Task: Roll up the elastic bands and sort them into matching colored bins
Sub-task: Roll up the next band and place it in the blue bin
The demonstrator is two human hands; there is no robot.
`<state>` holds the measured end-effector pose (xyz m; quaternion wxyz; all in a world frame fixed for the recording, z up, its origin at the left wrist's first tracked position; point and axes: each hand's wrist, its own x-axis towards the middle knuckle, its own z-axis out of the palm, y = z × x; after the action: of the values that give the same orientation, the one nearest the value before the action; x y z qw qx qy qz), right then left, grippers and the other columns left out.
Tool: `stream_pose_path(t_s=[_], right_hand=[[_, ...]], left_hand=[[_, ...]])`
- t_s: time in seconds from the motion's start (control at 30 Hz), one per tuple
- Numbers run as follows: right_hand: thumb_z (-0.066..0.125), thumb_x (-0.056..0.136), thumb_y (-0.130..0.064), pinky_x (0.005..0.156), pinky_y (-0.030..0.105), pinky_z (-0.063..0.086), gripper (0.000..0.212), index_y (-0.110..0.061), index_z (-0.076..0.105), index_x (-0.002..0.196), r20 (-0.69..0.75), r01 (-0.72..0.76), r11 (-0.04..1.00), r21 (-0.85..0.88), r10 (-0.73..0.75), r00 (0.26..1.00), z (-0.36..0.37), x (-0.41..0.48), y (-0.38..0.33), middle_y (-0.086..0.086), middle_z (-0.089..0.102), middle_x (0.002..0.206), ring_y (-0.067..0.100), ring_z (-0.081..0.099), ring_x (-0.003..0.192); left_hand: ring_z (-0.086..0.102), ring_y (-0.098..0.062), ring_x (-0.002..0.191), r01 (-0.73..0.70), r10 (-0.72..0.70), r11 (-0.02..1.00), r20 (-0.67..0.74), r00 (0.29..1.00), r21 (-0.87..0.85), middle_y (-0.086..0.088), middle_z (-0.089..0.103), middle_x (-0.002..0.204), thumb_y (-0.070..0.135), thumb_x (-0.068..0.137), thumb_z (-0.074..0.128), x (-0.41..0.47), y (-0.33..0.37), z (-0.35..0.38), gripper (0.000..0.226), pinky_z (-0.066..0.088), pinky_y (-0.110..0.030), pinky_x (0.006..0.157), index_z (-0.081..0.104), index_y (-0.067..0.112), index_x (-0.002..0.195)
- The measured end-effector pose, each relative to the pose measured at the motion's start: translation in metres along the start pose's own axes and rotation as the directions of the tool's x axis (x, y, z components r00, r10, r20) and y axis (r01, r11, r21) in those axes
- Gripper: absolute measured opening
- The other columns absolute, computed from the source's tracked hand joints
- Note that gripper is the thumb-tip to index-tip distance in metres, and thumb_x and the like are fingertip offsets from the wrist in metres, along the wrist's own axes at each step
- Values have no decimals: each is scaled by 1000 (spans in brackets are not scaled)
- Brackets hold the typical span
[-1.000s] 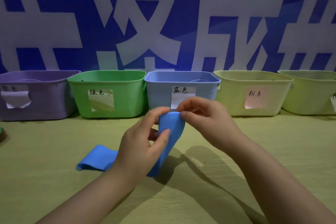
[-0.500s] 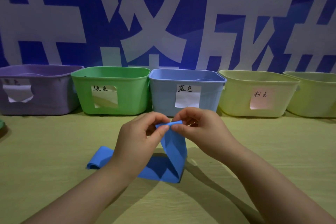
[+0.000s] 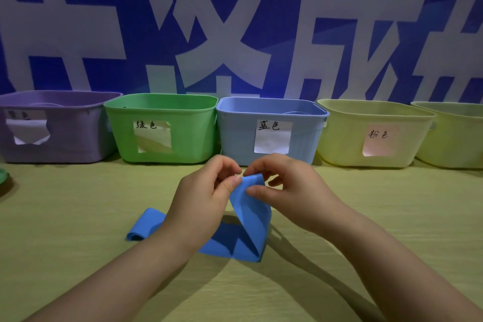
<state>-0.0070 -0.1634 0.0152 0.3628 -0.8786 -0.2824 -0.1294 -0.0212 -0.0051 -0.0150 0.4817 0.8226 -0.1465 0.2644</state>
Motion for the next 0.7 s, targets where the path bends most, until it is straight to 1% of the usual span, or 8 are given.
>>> stream_pose_path(t_s=[0.17, 0.23, 0.3, 0.33, 0.43, 0.57, 0.63, 0.7], right_hand=[[67, 80, -30, 72, 21, 48, 12, -38, 60, 76, 20, -61, 995, 83, 59, 998, -3, -1, -4, -13, 63, 80, -1, 56, 77], [67, 80, -34, 72, 24, 49, 4, -35, 63, 77, 59, -98, 984, 148, 90, 994, -5, -2, -5, -10, 65, 80, 1, 57, 74], [66, 81, -37, 71, 22, 48, 5, -32, 66, 80, 78, -118, 980, 160, 107, 991, -5, -2, -5, -9, 66, 80, 1, 57, 73], [65, 82, -35, 70, 21, 47, 4, -32, 65, 79, 77, -120, 982, 145, 109, 991, -5, -1, -4, -9, 65, 78, 0, 56, 72], [65, 83, -30, 66, 20, 45, 14, -36, 61, 71, 50, -129, 986, 104, 124, 991, -4, 0, -2, -8, 64, 75, 0, 54, 69], [67, 82, -27, 56, 13, 39, 17, -32, 61, 66, 28, -169, 972, 161, 167, 986, -4, 2, -1, -11, 59, 62, -4, 48, 57], [67, 83, -25, 51, 13, 34, 17, -30, 62, 67, 39, -188, 964, 190, 184, 982, -4, 2, -2, -11, 55, 59, -2, 43, 53], [65, 84, -27, 50, 17, 32, 16, -29, 62, 69, 61, -199, 966, 166, 192, 980, -2, 1, -2, -9, 52, 60, 3, 38, 52]], left_hand=[[53, -8, 68, -27, 27, 1000, 36, 999, -3, 11, 60, 76, 12, 87, 57, -1, 3, 0, 15, 40, -19, 61, 57, 23, 77], [55, -7, 70, -35, 36, 999, 32, 999, -18, 11, 61, 77, 11, 87, 58, -1, 4, -1, 15, 42, -21, 63, 57, 23, 78], [54, -6, 68, -47, 48, 998, 32, 998, -31, 11, 60, 75, 10, 86, 59, -1, 4, -1, 15, 42, -20, 62, 56, 22, 79], [52, -5, 66, -55, 56, 998, 39, 998, -34, 11, 59, 72, 9, 86, 60, -1, 4, -1, 16, 41, -18, 61, 56, 22, 78], [50, -4, 64, -72, 75, 997, 67, 995, -38, 11, 58, 68, 6, 86, 60, -2, 6, -1, 19, 39, -15, 59, 57, 23, 76], [56, -6, 67, -51, 55, 995, 49, 997, -80, 9, 62, 73, 10, 80, 66, -3, 9, 0, 16, 42, -14, 63, 59, 23, 75], [56, -4, 67, -67, 68, 997, 27, 997, -32, 10, 63, 76, 11, 75, 71, -4, 10, 0, 18, 42, -11, 63, 59, 24, 74], [57, -5, 69, -103, 103, 994, 5, 995, 42, 10, 63, 75, 9, 73, 73, -3, 9, 0, 20, 41, -9, 62, 59, 23, 73]])
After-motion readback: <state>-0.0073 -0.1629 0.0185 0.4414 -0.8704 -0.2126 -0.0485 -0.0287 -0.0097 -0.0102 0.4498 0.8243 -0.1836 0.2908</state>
